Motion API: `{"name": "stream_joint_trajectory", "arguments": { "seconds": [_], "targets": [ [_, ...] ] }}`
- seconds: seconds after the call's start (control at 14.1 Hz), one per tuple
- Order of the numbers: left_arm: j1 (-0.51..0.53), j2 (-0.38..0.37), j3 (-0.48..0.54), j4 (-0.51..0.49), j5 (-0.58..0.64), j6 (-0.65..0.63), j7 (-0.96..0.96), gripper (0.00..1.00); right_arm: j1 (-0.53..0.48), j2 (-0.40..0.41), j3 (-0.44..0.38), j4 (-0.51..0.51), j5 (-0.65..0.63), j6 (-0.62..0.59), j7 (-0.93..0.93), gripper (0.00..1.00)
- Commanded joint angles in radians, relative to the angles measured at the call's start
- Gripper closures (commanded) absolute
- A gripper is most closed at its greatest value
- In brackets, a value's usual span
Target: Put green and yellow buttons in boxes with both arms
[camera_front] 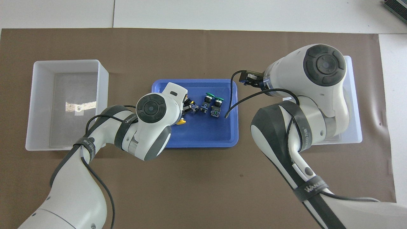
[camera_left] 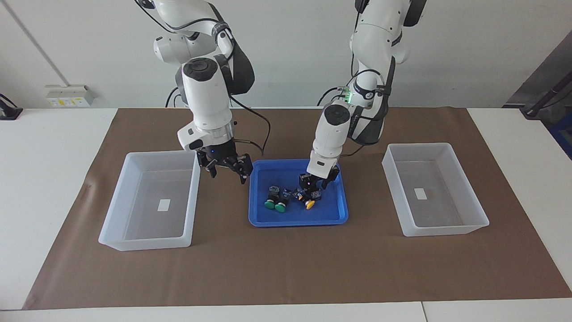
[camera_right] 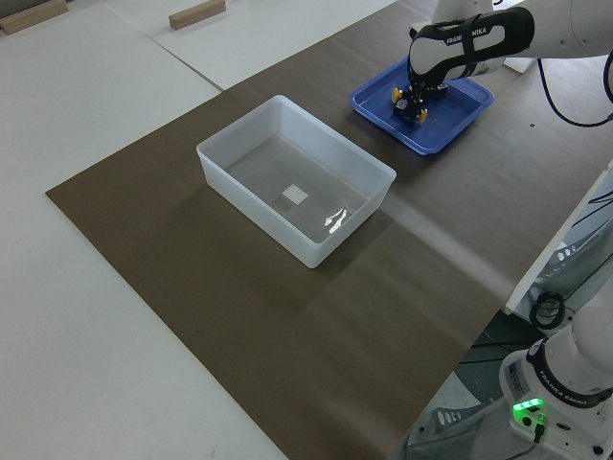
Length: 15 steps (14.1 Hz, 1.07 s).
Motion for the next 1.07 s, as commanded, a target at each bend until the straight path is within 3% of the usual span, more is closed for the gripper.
{"name": "stream_joint_trajectory", "arguments": {
  "seconds": [0.0,0.07,0.28,0.5,0.57,0.71,0.78,1.0],
  "targets": [
    [-0.004,-0.011,0.012,-0.01,0.02,0.005,-0.019,0.27,0.016,0.022,0.001,0.019,-0.012,0.008,0.038,0.0],
    [0.001,-0.014,0.012,-0.002,0.02,-0.006,-0.015,0.2,0.016,0.022,0.001,0.019,-0.012,0.01,0.038,0.0],
    [-0.01,-0.022,0.01,-0.001,0.02,-0.032,-0.021,0.17,0.016,0.022,0.001,0.019,-0.012,0.022,0.039,0.0],
    [-0.019,-0.031,0.01,-0.034,0.02,-0.02,-0.027,0.27,0.018,0.022,0.001,0.019,-0.012,0.034,0.039,0.0],
    [-0.021,-0.031,0.01,-0.042,0.02,-0.014,-0.027,0.34,0.018,0.022,0.002,0.021,-0.011,0.038,0.039,0.0],
    [-0.019,-0.033,0.012,-0.048,0.02,-0.015,-0.013,0.88,0.025,0.029,0.001,0.021,-0.012,0.038,0.041,0.0],
    [-0.012,-0.033,0.012,-0.039,0.022,-0.025,0.007,1.0,0.036,0.037,0.001,0.025,-0.012,0.042,0.041,0.0],
    [0.008,-0.049,0.012,-0.004,0.025,-0.093,0.051,1.0,0.038,0.062,0.001,0.033,-0.012,0.073,0.041,0.0]
  ]
}}
